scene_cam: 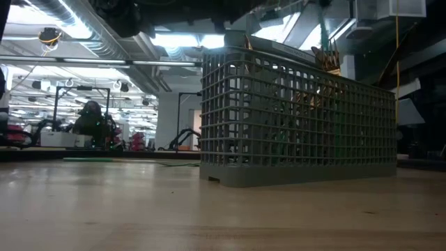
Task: Sort silverware
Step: Put the gold fork into the gray silverware organizer
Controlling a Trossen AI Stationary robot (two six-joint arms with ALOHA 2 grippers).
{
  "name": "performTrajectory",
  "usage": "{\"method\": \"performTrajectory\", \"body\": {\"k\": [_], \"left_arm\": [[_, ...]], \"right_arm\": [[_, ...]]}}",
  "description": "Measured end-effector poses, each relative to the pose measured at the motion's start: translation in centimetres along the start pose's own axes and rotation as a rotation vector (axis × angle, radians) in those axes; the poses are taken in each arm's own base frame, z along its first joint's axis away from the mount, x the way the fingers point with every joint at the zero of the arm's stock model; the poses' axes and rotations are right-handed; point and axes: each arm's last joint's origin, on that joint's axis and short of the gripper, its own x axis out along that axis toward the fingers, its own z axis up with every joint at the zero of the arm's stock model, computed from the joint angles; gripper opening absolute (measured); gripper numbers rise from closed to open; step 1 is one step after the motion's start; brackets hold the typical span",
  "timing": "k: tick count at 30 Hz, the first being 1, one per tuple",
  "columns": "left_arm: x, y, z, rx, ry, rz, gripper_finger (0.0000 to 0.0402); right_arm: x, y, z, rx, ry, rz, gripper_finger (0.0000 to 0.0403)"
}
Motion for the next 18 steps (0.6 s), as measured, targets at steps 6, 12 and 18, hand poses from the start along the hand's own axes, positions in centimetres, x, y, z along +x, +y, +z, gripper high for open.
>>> {"method": "performTrajectory", "body": {"k": [6,12,18], "left_arm": [[0.0,0.6,-0.1,0.004,0.002,0.016,0.0127],[0.1,1.2,-0.2,-0.004,0.005,0.031,0.0127],[0.1,2.1,-0.3,0.001,0.010,0.055,0.0127]], "right_arm": [[1.3,0.0,-1.9,0.056,0.115,0.003,0.0007],[2.8,0.0,-4.2,0.062,0.195,0.004,0.0008],[3.4,0.0,-4.7,0.063,0.225,0.004,0.0016]]}}
